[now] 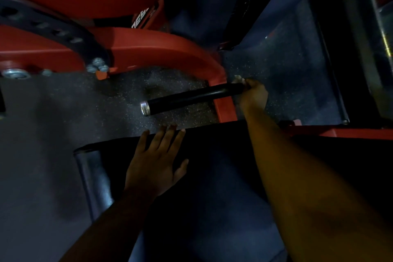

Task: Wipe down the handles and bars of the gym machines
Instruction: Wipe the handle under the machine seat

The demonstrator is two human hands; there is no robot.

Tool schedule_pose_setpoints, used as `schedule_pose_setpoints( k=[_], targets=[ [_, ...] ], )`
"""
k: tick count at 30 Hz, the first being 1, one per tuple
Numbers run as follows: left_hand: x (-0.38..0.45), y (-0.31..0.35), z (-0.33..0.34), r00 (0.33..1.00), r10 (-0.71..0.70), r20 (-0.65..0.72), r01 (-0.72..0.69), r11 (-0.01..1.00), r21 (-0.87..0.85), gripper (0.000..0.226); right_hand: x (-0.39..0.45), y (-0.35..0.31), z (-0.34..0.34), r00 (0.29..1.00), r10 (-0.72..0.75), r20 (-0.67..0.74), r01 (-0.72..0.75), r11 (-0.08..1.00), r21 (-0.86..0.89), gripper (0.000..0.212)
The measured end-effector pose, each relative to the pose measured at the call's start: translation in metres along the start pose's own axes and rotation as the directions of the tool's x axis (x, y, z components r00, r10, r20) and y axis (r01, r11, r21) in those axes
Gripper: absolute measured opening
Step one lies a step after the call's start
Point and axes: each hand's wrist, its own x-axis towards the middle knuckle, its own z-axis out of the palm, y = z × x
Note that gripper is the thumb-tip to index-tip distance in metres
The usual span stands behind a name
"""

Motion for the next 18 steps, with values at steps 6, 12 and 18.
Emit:
schedule_pose_setpoints(
  k=[6,12,18],
  targets=[
    [0.002,0.000,-0.001,1.000,0.001,0.001,-0.001,1.000,-0.005,0.078,-0.026,-0.007,0.008,0.984,-0.179,0.018,0.179,0.984,-0.007,0.026],
    [0.002,0.001,-0.001,1.000,-0.005,-0.005,0.005,1.000,-0.010,0.077,-0.030,0.017,-0.004,0.952,-0.302,0.054,0.306,0.933,-0.187,0.042],
    [0.000,0.001,0.000,1.000,-0.002,-0.019,0.002,1.000,-0.004,0.077,-0.016,0.000,0.007,0.999,-0.009,-0.045,0.009,1.000,0.002,0.032]
  ],
)
